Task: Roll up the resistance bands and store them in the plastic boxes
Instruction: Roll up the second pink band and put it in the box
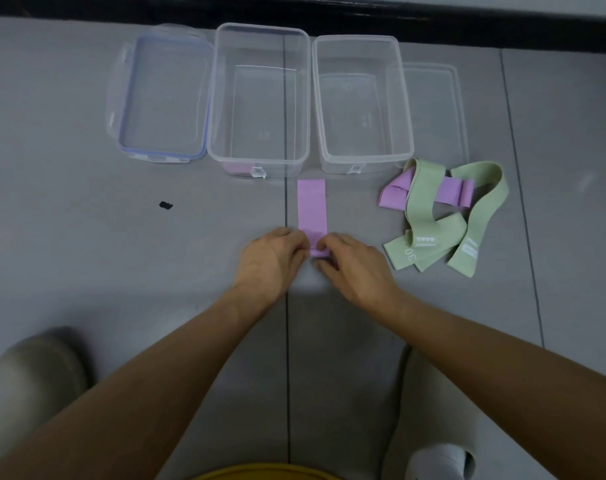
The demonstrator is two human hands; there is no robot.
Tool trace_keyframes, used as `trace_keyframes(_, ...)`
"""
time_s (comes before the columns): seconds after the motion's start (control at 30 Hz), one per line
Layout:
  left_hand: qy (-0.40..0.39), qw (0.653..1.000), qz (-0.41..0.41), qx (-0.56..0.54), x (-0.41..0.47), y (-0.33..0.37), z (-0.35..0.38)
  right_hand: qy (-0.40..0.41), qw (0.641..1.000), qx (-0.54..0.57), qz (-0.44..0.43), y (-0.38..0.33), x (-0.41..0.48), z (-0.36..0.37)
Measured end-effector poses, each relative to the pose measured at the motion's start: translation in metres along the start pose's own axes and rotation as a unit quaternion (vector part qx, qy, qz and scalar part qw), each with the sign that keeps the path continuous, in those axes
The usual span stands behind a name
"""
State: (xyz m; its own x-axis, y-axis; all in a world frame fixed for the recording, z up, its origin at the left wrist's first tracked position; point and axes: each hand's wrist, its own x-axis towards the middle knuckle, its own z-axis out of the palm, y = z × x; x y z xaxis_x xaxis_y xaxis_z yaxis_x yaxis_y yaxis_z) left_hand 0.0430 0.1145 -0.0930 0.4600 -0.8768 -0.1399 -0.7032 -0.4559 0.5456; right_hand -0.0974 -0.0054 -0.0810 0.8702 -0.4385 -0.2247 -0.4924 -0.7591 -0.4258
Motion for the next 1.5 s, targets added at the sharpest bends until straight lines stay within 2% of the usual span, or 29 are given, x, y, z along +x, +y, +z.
trace_keyframes(0.2, -0.001, 1.0, 0.003, 0.018, 0.011, 0.001, -0.003, 0.004, 0.999, 0.014, 0.031, -0.001, 0.014, -0.007)
trace_keyframes(0.4, 0.011, 0.998, 0.057, 0.025, 0.003, 0.003, -0.002, 0.007, 0.997, 0.046, 0.069, -0.003, 0.016, -0.007)
trace_keyframes(0.9, 0.004, 0.999, 0.036, 0.034, 0.012, 0.003, 0.001, 0.001, 0.996, 0.052, 0.074, -0.003, 0.017, -0.009)
trace_keyframes(1.1, -0.015, 0.997, 0.066, 0.039, 0.005, 0.001, 0.003, -0.005, 0.999, 0.034, 0.035, -0.001, 0.005, -0.002)
trace_keyframes(1.27, -0.015, 0.999, 0.041, 0.024, 0.009, 0.0, -0.001, -0.009, 0.999, 0.032, 0.012, 0.001, 0.005, -0.003)
trace_keyframes(1.5, 0.007, 0.999, 0.028, 0.038, 0.007, 0.005, 0.001, -0.017, 0.997, 0.045, 0.06, 0.0, 0.017, -0.008)
